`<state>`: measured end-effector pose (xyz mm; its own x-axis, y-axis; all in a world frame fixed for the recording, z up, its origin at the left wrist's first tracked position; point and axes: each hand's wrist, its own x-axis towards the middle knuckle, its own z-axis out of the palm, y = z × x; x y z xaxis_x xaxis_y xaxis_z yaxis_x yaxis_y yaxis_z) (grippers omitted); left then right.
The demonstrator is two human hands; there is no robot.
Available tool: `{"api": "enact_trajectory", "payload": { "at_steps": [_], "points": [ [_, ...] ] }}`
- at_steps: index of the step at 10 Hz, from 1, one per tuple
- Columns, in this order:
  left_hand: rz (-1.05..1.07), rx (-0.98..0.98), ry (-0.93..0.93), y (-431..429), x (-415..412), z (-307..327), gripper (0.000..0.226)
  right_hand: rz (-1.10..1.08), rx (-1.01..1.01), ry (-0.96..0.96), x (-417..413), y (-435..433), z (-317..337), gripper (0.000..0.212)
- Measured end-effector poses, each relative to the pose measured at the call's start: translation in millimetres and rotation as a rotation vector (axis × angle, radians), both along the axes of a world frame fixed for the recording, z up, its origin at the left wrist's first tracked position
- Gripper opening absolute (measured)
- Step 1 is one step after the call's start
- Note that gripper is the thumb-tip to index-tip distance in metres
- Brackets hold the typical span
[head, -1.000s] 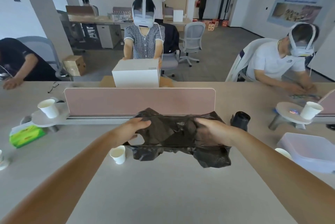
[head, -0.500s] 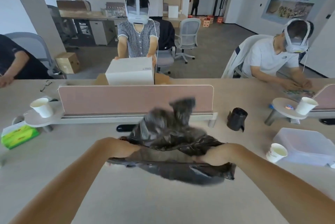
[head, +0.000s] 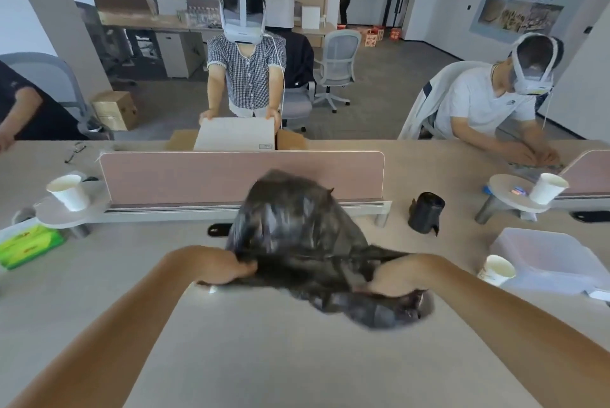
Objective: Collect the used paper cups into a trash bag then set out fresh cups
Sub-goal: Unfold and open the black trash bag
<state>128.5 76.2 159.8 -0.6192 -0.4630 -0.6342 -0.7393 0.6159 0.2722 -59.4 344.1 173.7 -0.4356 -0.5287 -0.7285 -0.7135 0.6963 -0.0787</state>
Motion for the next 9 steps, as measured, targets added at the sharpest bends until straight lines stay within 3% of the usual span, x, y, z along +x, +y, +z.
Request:
{"api": "enact_trajectory", "payload": {
  "at_steps": [1,2,3,4,5,6,7,8,9],
  "points": [
    [0.023,0.311,-0.087,-0.2,-0.1,-0.5,0.056,0.049,-0.174,-0.011,-3.7,-4.1,8.3,0.051],
    [-0.036,0.344,0.153,-2.8,-0.9,25.4,0.044,-0.081,-0.308,-0.053,-10.5,-6.8,35.4,0.057],
    [-0.185,0.331,0.195,-11.5,-0.7,41.1,0.047,-0.2,-0.349,-0.155,-18.3,-2.2,50.0,0.071],
    [-0.232,0.221,0.228,-13.4,0.3,43.4,0.074,-0.301,-0.483,-0.2,-19.9,-0.7,58.6,0.083],
    [-0.17,-0.096,0.477,-5.0,-8.2,49.2,0.051,-0.165,-0.582,0.066,-20.0,-6.6,65.5,0.074],
    [0.044,-0.53,0.588,3.9,-15.0,72.3,0.049,-0.124,-0.77,0.369,-18.8,-19.6,89.9,0.066],
    [-0.004,-0.915,0.839,5.8,-13.0,77.4,0.048,-0.111,-0.717,0.424,-13.2,-34.3,101.2,0.037],
    [-0.188,-0.295,-0.001,9.7,-5.4,61.0,0.035,-0.343,-0.455,0.079,5.0,-23.7,65.8,0.028],
    [-0.2,0.025,-0.445,4.2,3.8,11.6,0.044,-0.238,-0.151,0.086,6.0,0.4,-3.6,0.029]
  ]
}}
